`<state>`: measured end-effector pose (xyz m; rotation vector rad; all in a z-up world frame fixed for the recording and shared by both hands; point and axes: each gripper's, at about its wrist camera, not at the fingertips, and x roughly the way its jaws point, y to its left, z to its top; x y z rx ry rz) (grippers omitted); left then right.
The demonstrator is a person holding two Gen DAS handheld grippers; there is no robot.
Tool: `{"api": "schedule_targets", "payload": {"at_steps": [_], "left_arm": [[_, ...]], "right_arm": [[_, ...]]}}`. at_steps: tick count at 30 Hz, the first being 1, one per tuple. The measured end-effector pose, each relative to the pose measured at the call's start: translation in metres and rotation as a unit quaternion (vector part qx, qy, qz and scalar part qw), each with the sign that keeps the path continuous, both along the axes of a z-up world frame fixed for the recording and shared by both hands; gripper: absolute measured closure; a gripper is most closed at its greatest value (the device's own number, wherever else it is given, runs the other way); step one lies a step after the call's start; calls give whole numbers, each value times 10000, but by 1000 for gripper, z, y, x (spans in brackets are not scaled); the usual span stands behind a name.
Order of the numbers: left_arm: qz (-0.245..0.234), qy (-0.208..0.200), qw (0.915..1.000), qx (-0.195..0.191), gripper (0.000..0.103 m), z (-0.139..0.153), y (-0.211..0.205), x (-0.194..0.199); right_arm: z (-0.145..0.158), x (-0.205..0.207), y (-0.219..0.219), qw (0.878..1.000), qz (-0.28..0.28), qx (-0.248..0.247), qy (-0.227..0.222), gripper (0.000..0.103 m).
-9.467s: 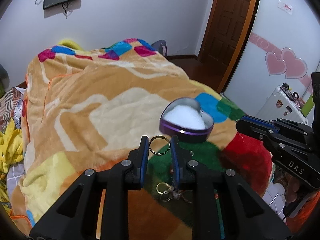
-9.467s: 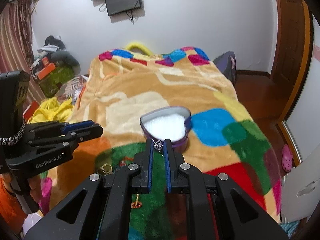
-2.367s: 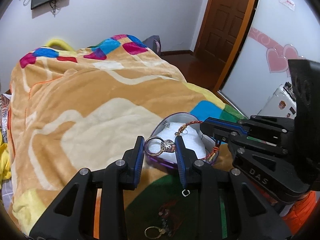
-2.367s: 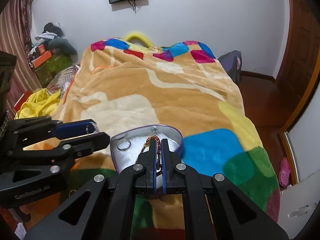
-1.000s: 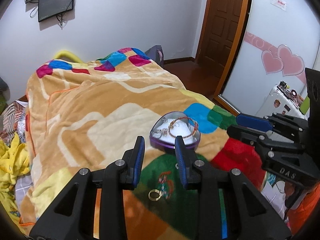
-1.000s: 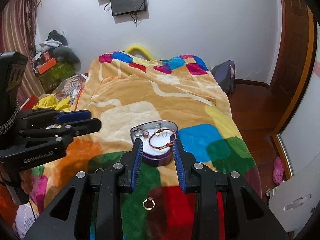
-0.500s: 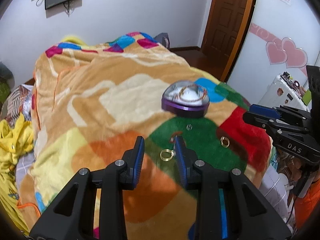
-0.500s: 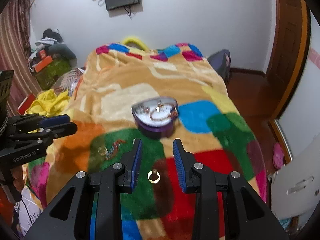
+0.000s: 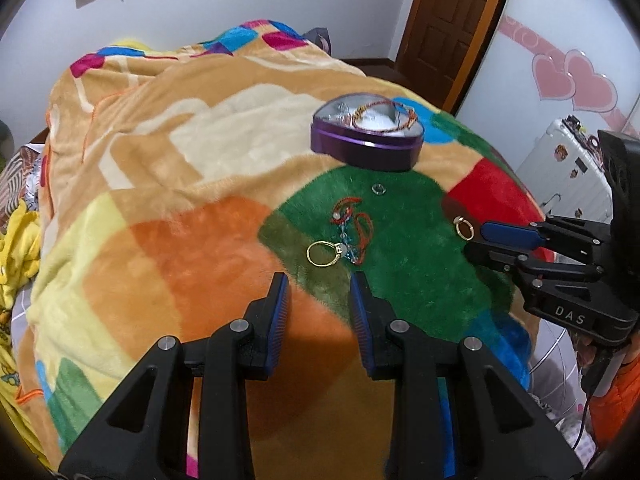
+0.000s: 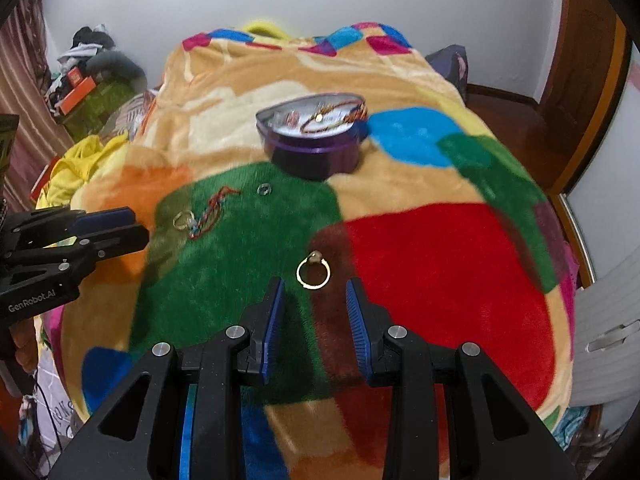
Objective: Organize jewelry
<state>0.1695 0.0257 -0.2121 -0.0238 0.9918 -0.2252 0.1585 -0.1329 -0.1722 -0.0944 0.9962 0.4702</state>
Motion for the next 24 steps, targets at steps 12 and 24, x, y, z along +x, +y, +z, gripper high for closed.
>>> {"api": "schedule_targets", "payload": {"at_steps": [12, 24], "left_arm": [[-54, 170, 9996, -229, 72, -15, -2, 19], [-89, 66, 9998, -135, 73, -21, -8, 29]], "right_arm": [[-7, 1, 3, 9998, 85, -22, -152, 74], [-7, 3, 4, 9997, 81, 1, -232, 86]]}}
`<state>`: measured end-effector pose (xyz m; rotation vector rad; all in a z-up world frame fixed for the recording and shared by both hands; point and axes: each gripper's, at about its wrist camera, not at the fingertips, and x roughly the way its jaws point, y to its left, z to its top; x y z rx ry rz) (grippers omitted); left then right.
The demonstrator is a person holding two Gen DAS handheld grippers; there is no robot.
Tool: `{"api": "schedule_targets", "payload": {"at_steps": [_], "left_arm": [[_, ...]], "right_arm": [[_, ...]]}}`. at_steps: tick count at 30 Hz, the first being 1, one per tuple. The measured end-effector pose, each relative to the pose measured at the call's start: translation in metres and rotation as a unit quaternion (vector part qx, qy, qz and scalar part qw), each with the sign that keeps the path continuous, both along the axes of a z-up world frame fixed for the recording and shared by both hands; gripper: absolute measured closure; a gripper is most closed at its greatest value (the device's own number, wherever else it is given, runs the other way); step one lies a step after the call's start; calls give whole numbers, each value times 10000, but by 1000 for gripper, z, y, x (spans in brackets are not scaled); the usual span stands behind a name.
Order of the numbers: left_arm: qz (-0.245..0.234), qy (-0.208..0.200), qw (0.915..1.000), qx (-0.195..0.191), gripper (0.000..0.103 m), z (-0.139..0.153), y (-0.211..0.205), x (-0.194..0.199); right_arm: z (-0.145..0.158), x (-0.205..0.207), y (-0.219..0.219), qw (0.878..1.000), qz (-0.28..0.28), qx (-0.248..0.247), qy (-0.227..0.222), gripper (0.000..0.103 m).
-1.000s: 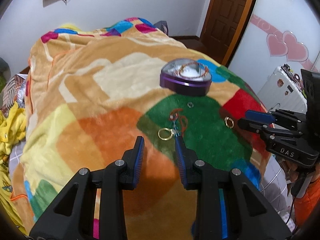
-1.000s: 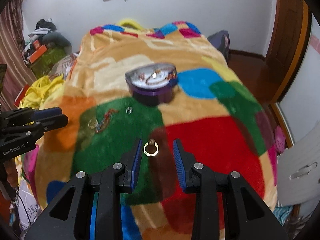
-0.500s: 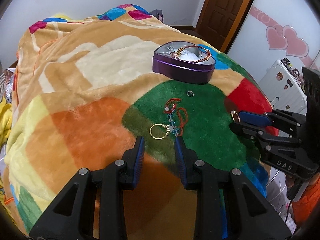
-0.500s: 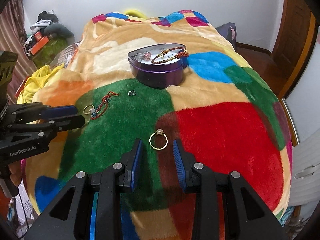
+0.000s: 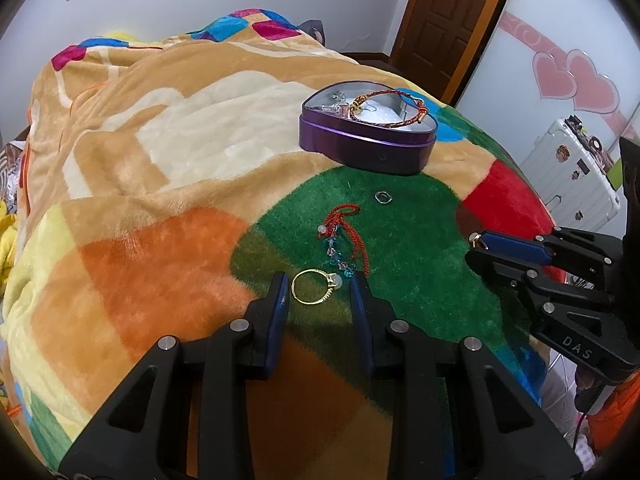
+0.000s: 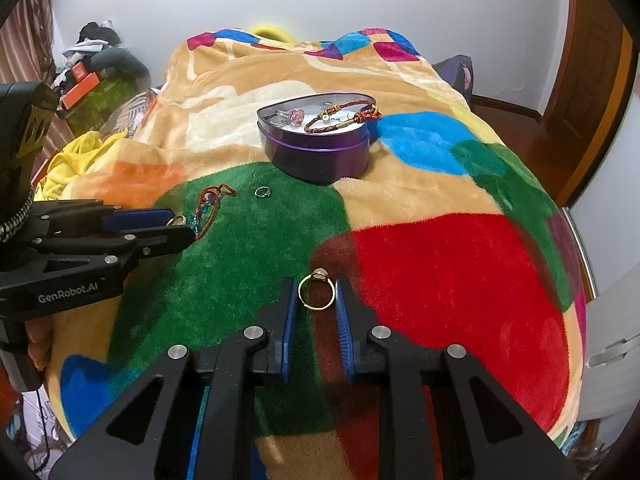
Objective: Organize jewelry
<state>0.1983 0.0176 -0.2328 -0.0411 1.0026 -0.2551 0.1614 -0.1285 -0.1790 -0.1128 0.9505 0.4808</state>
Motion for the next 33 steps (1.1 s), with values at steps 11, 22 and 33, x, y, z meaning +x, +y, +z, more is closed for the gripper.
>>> {"api": "schedule_targets", "payload": {"at_steps": [11, 22, 33], "left_arm": [[53, -103, 9999, 110, 78, 8, 1, -7], [233, -622, 9978, 19, 78, 52, 11, -14], [229, -1165, 9929, 36, 78, 88, 5, -2]], "right_arm": [[9, 0, 0, 10000, -38, 52, -66, 86], [40, 7, -3, 9987, -146, 180, -445, 86], [82, 18, -4, 9935, -239, 487, -1002, 86]]}}
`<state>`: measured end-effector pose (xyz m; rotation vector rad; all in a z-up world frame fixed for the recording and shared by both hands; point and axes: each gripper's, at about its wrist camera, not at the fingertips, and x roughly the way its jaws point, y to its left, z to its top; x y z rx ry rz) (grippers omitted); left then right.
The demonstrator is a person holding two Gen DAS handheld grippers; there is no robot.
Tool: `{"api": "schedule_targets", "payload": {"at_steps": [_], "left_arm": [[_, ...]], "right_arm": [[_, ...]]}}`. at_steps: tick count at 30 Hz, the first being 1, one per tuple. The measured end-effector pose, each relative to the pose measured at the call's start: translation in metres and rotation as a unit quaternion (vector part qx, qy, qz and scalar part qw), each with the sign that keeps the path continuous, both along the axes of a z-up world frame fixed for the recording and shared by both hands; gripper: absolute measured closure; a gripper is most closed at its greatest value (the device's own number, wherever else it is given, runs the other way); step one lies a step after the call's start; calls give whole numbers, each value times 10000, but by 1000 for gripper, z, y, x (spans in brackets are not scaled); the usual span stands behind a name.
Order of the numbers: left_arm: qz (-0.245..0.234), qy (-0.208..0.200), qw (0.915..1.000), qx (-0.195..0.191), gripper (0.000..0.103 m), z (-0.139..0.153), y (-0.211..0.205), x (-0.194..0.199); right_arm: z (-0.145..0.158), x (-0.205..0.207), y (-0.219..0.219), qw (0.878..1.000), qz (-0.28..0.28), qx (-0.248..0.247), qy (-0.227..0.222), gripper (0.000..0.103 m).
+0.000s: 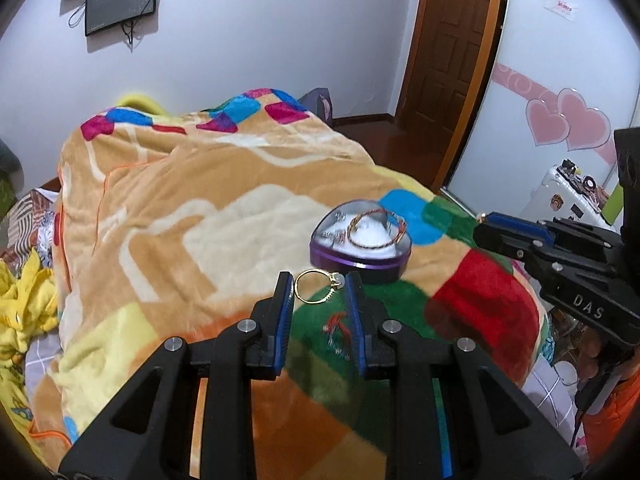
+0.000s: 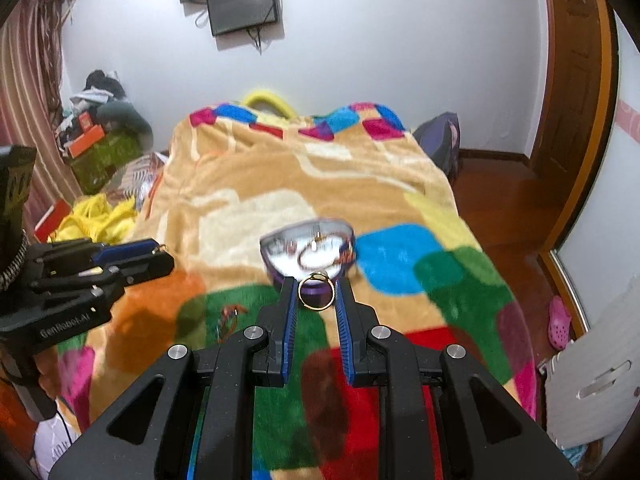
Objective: Organize jewelry
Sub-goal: 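Release the gold ring into the tin with the left tool while the right tool releases its ring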
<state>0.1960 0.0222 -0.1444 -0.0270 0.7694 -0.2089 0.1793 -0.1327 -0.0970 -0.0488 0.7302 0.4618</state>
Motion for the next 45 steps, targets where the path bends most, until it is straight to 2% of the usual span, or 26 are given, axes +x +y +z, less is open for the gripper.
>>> {"api": "schedule_targets", "payload": {"at_steps": [8, 14, 32, 45], "left_arm": [[-100, -71, 9999, -49, 78, 4, -8, 17], [-192, -97, 9997, -117, 78, 3, -14, 35], [-255, 199, 9991, -287, 78, -27, -16, 80], [-322, 379, 9982, -323, 78, -41, -19, 92]], "right_arm": [[13, 13, 2, 9996, 14, 176, -235, 86], [9, 25, 5, 9995, 47, 224, -216, 86], [-27, 72, 17, 9990, 242, 176, 320, 86], [-41, 79, 25, 9962, 597, -111, 621, 86]]}}
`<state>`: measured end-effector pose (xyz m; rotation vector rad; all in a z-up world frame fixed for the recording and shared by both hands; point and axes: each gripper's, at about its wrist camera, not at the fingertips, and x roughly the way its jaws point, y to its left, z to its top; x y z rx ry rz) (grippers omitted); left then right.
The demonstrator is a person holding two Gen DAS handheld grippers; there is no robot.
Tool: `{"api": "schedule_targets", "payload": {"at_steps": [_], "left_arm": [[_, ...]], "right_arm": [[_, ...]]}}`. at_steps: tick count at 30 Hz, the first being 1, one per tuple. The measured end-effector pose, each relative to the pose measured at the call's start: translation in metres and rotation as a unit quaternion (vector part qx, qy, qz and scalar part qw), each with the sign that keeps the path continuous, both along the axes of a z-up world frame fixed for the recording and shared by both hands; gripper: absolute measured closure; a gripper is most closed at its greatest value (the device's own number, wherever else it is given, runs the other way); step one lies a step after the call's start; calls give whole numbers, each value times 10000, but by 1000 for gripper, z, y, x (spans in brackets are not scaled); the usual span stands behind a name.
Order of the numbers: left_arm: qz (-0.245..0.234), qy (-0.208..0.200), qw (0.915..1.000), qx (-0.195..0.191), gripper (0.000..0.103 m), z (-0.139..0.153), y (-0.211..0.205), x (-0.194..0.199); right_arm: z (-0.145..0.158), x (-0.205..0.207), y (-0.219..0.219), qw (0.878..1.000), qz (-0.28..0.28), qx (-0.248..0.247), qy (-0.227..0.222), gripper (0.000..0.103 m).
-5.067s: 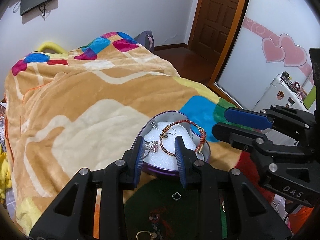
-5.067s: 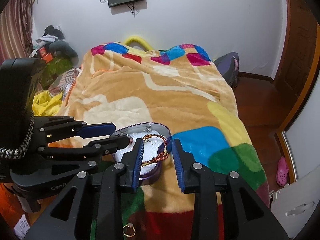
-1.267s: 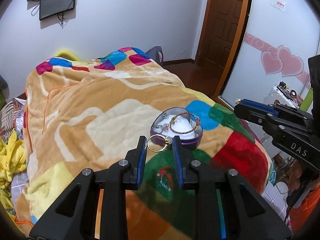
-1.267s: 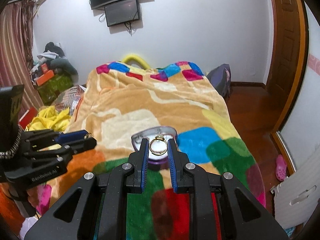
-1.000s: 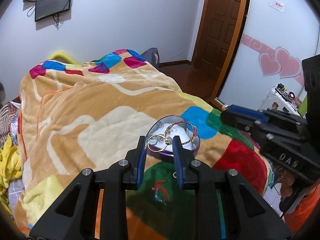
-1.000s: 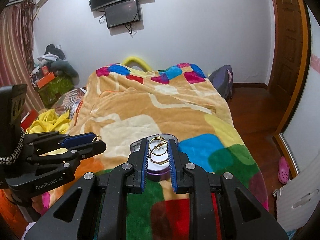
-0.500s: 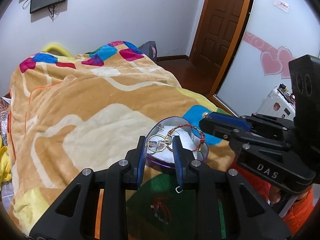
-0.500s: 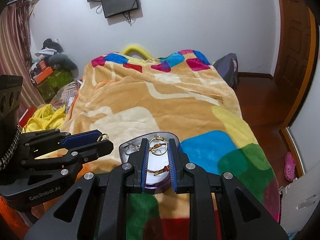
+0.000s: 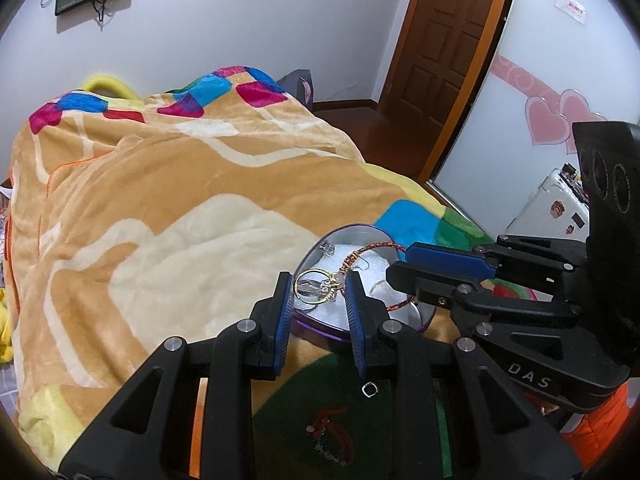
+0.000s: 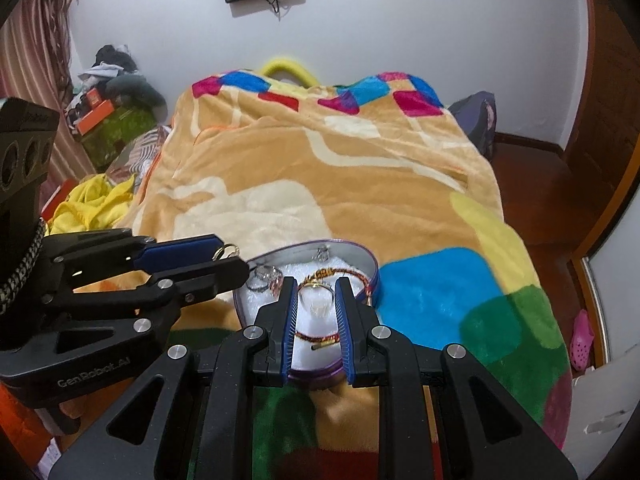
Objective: Organize jewelry
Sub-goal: 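Release the gold ring into the tin with the left tool while the right tool releases its ring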
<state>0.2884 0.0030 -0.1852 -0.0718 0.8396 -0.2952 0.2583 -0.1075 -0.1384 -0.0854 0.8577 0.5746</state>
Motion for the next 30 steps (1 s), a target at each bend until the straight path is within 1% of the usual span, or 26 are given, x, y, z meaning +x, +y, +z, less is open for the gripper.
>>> {"api": "schedule_targets", "payload": {"at_steps": [7, 14, 23, 30], "left_arm": [[-167, 84, 9998, -24, 78, -2, -7, 1], [-234, 70, 9997, 28, 78, 2, -13, -3], [-9, -157, 9999, 48, 78, 29, 0, -22], [151, -304, 9993, 130, 78, 47, 12, -46]], "right_arm": [[6, -2, -10, 9999, -108, 19, -28, 82], [15, -7, -20, 9996, -277, 45, -100, 82], [30, -18, -19, 9992, -323, 132, -202, 82], [43, -34, -17, 9987, -326, 212, -315, 82]]}}
